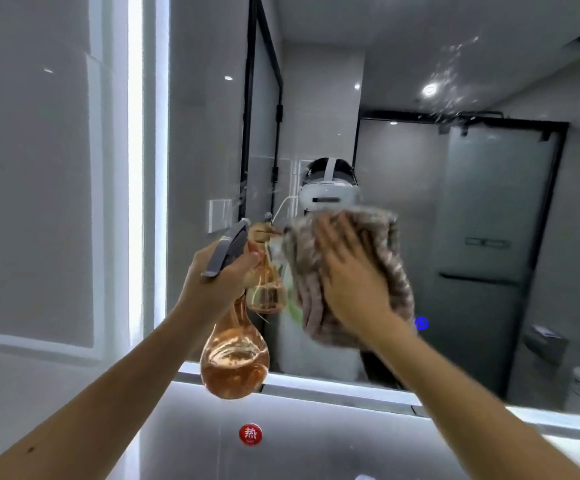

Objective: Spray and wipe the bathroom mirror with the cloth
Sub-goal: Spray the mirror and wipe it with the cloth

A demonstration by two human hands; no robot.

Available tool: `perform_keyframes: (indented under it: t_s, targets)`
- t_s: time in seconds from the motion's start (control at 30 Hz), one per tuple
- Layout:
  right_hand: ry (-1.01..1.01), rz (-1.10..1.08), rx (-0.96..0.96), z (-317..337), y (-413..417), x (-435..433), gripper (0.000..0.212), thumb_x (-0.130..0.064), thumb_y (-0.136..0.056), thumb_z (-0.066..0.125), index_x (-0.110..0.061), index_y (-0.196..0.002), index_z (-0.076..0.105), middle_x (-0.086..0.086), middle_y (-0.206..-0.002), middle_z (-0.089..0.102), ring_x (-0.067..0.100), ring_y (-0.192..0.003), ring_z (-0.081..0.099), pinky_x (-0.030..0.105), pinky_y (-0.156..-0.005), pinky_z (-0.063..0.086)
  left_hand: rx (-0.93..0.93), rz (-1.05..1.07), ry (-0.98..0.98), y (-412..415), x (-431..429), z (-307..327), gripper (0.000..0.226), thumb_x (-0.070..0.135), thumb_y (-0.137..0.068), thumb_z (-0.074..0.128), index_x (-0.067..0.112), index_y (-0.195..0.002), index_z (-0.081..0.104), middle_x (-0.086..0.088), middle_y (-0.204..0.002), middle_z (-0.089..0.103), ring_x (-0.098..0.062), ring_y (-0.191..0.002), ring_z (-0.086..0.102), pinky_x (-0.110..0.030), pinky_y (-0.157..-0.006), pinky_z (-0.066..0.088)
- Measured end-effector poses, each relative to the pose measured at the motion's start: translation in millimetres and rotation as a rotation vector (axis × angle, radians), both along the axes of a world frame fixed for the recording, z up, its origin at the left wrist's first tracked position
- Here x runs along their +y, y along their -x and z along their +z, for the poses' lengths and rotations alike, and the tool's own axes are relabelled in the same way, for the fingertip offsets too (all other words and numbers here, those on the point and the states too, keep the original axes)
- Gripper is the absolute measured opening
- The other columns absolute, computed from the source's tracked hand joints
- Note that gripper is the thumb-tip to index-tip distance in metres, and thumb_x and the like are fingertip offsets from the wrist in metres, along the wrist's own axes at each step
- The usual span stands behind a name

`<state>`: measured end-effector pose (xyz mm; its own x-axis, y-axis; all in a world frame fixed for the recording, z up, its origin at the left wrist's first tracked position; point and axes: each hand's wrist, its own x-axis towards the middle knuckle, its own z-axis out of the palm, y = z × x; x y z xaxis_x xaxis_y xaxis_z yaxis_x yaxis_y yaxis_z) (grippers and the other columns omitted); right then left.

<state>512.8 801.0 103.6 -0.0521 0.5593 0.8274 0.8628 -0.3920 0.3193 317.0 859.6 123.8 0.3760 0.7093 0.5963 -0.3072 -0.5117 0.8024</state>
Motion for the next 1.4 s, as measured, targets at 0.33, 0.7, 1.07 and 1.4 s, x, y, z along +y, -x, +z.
perform_keyframes:
  t_s: [0.33,0.7,1.07,1.4]
  targets:
    - [-0.01,0.081,0.03,43,-6,-16,0.052,-0.029,-0.092,0.028,-0.016,-0.143,0.029,-0.003,-0.149,0.03,0.014,-0.14,0.013,0.039,-0.115,0.017,0.033,0.004,0.012,7,2,-13,0.014,0.008,-0.085,0.055,-0.005,-0.091,0.058,-0.038,-0.097,0.059,-0.026,-0.075,0.051,-0.023,-0.053,0.038]
    - [0.142,0.034,0.057,-20,-17,-41,0.056,-0.024,-0.087,0.028,-0.014,-0.142,0.028,-0.001,-0.148,0.032,0.016,-0.139,0.016,0.04,-0.111,0.028,0.039,-0.042,0.018,-3,-6,-10,0.016,0.006,-0.085,0.055,-0.007,-0.093,0.058,-0.017,-0.083,0.057,-0.024,-0.07,0.049,-0.018,-0.049,0.038]
    - [0.067,0.078,0.14,-33,-8,-31,0.054,-0.024,-0.091,0.028,-0.014,-0.144,0.017,0.0,-0.151,0.017,0.011,-0.14,-0.007,0.035,-0.115,0.004,0.011,-0.076,0.033,-11,-22,5,0.012,0.012,-0.086,0.055,0.016,-0.075,0.059,-0.013,-0.075,0.057,-0.018,-0.064,0.052,-0.026,-0.058,0.043]
    - [-0.054,0.019,0.216,50,-6,-26,0.053,-0.028,-0.1,0.021,-0.024,-0.144,-0.008,-0.015,-0.15,-0.016,0.007,-0.135,-0.025,0.024,-0.107,-0.009,-0.003,-0.083,0.006,-23,-24,16,0.009,0.013,-0.086,0.057,0.012,-0.077,0.06,-0.013,-0.078,0.054,-0.025,-0.074,0.048,-0.031,-0.062,0.039]
